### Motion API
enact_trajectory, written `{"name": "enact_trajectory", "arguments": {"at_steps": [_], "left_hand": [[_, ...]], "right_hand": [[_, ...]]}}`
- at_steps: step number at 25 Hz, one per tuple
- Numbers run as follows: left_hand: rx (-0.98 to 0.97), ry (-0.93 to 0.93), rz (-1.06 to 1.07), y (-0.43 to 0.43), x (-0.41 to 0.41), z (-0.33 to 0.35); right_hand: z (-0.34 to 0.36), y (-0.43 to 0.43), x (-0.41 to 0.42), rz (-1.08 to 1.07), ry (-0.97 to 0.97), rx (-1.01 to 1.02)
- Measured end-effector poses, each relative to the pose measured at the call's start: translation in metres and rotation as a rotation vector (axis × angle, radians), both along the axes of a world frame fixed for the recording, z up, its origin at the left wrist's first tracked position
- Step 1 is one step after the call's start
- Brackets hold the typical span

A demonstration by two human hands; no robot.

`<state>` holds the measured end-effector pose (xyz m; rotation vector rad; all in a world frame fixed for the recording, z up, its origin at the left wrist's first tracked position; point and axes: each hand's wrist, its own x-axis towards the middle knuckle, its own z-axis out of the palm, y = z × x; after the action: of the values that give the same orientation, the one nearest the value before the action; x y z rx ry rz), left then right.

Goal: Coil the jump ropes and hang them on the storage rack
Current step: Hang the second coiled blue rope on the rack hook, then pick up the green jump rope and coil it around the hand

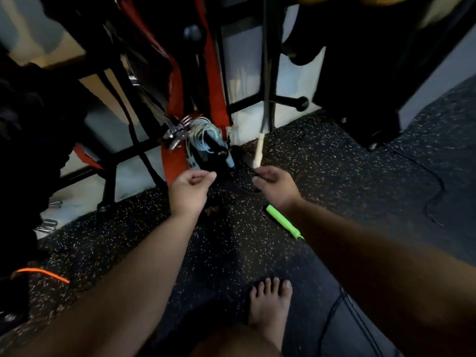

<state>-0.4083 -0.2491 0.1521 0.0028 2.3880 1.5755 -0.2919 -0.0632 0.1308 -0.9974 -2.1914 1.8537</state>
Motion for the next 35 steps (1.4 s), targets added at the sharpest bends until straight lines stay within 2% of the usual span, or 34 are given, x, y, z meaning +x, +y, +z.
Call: {"name": "enact_trajectory", "arguments": {"at_steps": [2, 5, 9, 13, 20, 24, 27, 30, 35], "left_hand": [[0.014, -0.004, -0.124, 0.005, 0.043, 0.011], [-0.079, 0.02, -0.395, 0.018, 0.102, 0.046], [-0.133, 0.106, -0.717, 0.043, 0.164, 0.102], [-0.114, 0.15, -0.908, 0.064, 0.228, 0.158], [-0.299, 0.374, -1.259, 0.106, 0.335, 0.215], [-0.378, 0.416, -1.35, 0.124, 0.389, 0.188], [-0.422, 0.35, -1.358, 0.127, 0.408, 0.141], [-0.507, 0.259, -1.32, 0.118, 0.408, 0.091], [-0.69, 0.211, -1.316, 0.121, 0.377, 0.025]], "right_hand": [[0.004, 0.003, 0.055, 0.005, -0.043, 0.04], [0.027, 0.007, 0.137, 0.021, -0.163, 0.151], [0.06, 0.006, 0.24, -0.072, -0.228, 0.281], [0.091, -0.001, 0.334, -0.152, -0.272, 0.337], [0.113, 0.001, 0.452, -0.249, -0.345, 0.405], [0.106, 0.006, 0.495, -0.325, -0.367, 0.359], [0.09, 0.008, 0.52, -0.332, -0.421, 0.345], [0.063, 0.011, 0.532, -0.325, -0.474, 0.296], [0.003, 0.016, 0.51, -0.253, -0.489, 0.194]]}}
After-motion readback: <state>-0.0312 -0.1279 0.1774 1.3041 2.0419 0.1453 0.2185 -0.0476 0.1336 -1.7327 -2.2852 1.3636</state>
